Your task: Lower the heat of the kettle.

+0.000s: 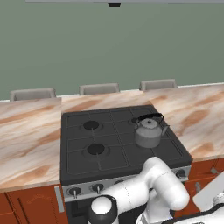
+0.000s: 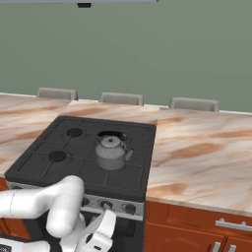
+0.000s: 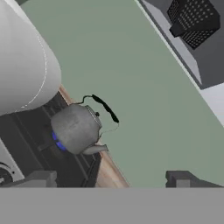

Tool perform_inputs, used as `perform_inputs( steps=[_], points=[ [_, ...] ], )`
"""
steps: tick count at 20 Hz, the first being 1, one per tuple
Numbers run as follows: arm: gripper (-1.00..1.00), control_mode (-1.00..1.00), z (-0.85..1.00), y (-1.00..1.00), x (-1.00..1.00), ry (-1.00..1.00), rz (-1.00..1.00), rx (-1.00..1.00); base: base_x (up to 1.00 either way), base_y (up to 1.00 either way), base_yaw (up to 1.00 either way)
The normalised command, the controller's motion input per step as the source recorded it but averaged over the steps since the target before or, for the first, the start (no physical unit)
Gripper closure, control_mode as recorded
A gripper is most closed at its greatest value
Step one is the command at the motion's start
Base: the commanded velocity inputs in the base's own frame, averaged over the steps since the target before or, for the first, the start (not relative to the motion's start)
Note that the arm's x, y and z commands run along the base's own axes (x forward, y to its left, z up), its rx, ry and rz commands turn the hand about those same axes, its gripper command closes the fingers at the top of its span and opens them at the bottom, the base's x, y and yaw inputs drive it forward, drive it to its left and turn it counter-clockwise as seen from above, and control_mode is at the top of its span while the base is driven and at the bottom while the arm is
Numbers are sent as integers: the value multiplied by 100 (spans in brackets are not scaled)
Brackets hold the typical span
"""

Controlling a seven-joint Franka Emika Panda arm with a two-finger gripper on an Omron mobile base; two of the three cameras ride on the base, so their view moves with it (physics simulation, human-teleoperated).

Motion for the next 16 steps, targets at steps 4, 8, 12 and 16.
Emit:
perform_inputs(
  steps=[4, 8, 12, 16],
  points=[
    [-100, -100, -11, -27, 6, 0, -8, 0, 0, 0, 0],
    [-100, -100, -16, -22, 2, 0, -2, 0, 0, 0, 0],
    [-100, -100, -23, -4, 0, 0, 0, 0, 0, 0, 0],
    [-100, -100, -23, 0, 0, 0, 2, 0, 0, 0, 0]
  ],
)
